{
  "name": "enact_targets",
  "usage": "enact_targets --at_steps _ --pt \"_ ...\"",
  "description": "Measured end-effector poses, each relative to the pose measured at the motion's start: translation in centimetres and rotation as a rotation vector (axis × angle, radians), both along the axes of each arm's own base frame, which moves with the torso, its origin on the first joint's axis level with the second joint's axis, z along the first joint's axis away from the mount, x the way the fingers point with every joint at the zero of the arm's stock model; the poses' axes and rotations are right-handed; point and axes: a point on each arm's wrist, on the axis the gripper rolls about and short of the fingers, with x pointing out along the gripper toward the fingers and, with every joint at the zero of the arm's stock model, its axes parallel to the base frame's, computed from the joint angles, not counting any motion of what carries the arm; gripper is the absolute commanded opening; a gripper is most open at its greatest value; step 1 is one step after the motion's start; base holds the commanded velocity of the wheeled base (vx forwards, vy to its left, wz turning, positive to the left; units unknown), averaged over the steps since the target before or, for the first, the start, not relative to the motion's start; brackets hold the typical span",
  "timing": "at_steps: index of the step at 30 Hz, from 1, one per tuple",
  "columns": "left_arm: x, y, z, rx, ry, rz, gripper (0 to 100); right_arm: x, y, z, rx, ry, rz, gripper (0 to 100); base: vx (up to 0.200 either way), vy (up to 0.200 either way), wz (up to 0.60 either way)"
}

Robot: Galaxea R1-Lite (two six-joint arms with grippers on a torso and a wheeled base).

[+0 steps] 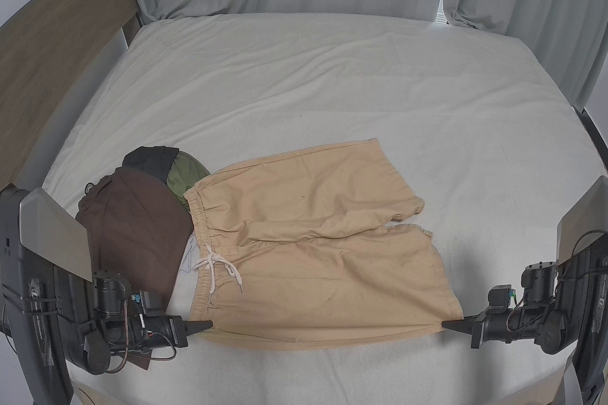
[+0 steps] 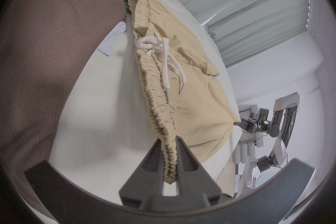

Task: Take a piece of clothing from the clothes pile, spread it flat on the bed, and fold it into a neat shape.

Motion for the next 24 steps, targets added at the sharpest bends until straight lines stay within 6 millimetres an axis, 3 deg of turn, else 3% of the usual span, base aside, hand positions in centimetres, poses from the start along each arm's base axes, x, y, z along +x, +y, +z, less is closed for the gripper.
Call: enact_targets --at_steps 11,24 --pt "-1.5 1.4 -0.1 0.054 -0.067 -0.11 0 -0.3 -0.3 -0.1 -0.032 -0.01 0.04 0 0.0 0.0 0.0" --pt "-1.8 2.5 -1.1 0.088 -0.103 -0.161 0 -0.6 -1.2 0.6 -0.027 -0.046 0.068 0 0.0 0.0 0.0"
